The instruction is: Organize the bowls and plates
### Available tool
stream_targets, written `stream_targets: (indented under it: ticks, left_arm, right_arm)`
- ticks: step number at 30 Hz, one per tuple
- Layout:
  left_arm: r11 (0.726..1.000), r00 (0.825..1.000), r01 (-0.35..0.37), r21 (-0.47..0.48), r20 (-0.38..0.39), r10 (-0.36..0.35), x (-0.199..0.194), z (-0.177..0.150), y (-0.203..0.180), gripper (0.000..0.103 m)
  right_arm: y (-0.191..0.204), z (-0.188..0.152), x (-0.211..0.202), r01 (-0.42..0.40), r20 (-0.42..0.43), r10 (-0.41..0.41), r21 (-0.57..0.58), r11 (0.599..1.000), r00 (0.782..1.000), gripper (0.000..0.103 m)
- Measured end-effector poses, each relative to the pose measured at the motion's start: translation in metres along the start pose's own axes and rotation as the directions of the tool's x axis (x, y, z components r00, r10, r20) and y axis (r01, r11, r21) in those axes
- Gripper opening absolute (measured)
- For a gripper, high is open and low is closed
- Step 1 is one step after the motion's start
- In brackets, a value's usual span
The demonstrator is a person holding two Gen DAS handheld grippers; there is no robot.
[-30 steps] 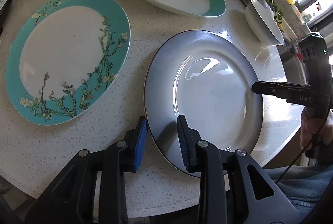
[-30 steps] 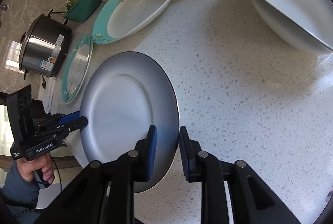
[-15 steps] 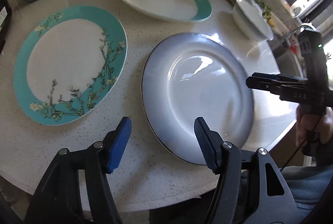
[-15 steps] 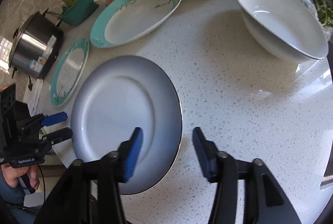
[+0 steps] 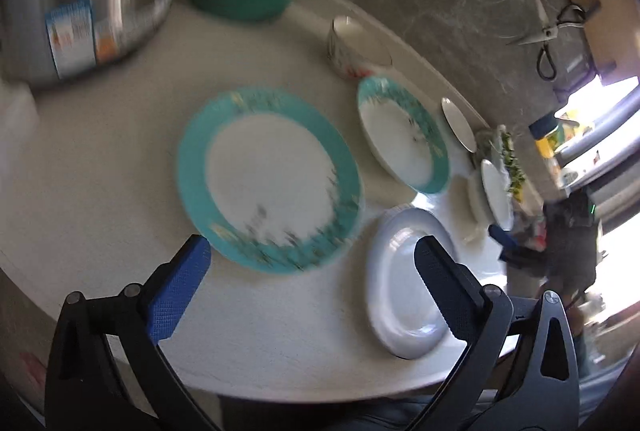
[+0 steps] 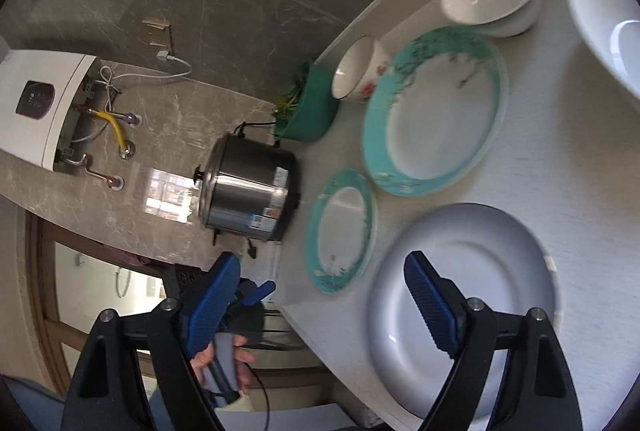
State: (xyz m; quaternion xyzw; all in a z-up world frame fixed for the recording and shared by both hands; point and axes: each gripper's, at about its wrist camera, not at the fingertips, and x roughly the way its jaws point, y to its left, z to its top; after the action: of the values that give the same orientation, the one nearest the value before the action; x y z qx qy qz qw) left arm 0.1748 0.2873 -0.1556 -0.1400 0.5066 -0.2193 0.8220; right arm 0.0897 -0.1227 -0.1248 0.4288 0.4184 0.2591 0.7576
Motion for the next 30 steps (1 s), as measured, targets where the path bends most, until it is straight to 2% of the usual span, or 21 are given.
stream_targets:
  ticks: [3, 5, 7, 10, 12, 14, 16, 19, 21, 24, 26, 29, 30]
  left_arm:
    - [0.998, 0.998, -0.024, 0.065, 0.061, 0.020, -0.005, 0.010, 0.009, 0.103]
    - [0.998, 0.999, -0.028, 0.058, 0.022, 0.027, 0.005, 0.021, 0.019, 0.103]
    - [0.998, 0.999, 0.008, 0.060, -0.046, -0.006, 0.020, 0.031, 0.034, 0.103]
    - [0.991, 0.986, -0.021, 0.132, -0.161, 0.043, 0.041, 0.046, 0.051, 0.103]
    - [0.986, 0.983, 0.015, 0.164, -0.185, 0.016, 0.046, 0.057, 0.061, 0.103]
    - [0.984, 0.979, 0.017, 0.175, -0.202, 0.019, 0.050, 0.065, 0.071, 0.102]
    - [0.982, 0.975, 0.038, 0.186, -0.221, 0.004, 0.055, 0.071, 0.078, 0.102]
    - [0.974, 0.970, 0.001, 0.226, -0.237, 0.054, 0.066, 0.077, 0.085, 0.101]
    - [0.976, 0.967, 0.010, 0.218, -0.251, 0.046, 0.073, 0.081, 0.089, 0.099]
    - [0.973, 0.960, 0.039, 0.226, -0.280, 0.027, 0.085, 0.085, 0.090, 0.091]
    - [0.972, 0.954, 0.052, 0.231, -0.300, 0.020, 0.092, 0.086, 0.090, 0.075]
    - [0.974, 0.945, 0.059, 0.220, -0.326, 0.017, 0.103, 0.085, 0.091, 0.062]
    - [0.974, 0.942, 0.065, 0.217, -0.334, 0.012, 0.105, 0.085, 0.092, 0.061]
  right_arm:
    - [0.018, 0.010, 0.031, 0.016, -0.027, -0.018, -0.050, 0.999, 0.999, 0.088]
    - [0.024, 0.012, 0.049, 0.034, -0.044, -0.036, -0.063, 0.997, 0.998, 0.089]
    - [0.022, 0.016, 0.069, 0.058, -0.059, -0.061, -0.053, 0.997, 0.996, 0.089]
    - [0.013, 0.013, 0.095, 0.115, -0.077, -0.115, -0.010, 0.993, 0.990, 0.089]
    - [0.010, 0.015, 0.105, 0.110, -0.090, -0.110, -0.006, 0.994, 0.990, 0.088]
    - [0.011, 0.016, 0.119, 0.164, -0.107, -0.167, -0.032, 0.986, 0.980, 0.086]
    - [0.009, 0.016, 0.128, 0.176, -0.121, -0.177, -0.018, 0.984, 0.977, 0.084]
    - [0.009, 0.018, 0.143, 0.219, -0.138, -0.222, -0.033, 0.975, 0.965, 0.083]
    - [0.003, 0.018, 0.151, 0.257, -0.156, -0.258, -0.026, 0.966, 0.954, 0.081]
    - [-0.008, 0.018, 0.155, 0.279, -0.168, -0.275, 0.001, 0.960, 0.947, 0.079]
    - [-0.012, 0.017, 0.156, 0.283, -0.177, -0.276, 0.012, 0.959, 0.945, 0.078]
    - [-0.015, 0.016, 0.160, 0.281, -0.195, -0.274, 0.013, 0.959, 0.942, 0.076]
    - [-0.015, 0.016, 0.161, 0.280, -0.200, -0.271, 0.016, 0.960, 0.942, 0.075]
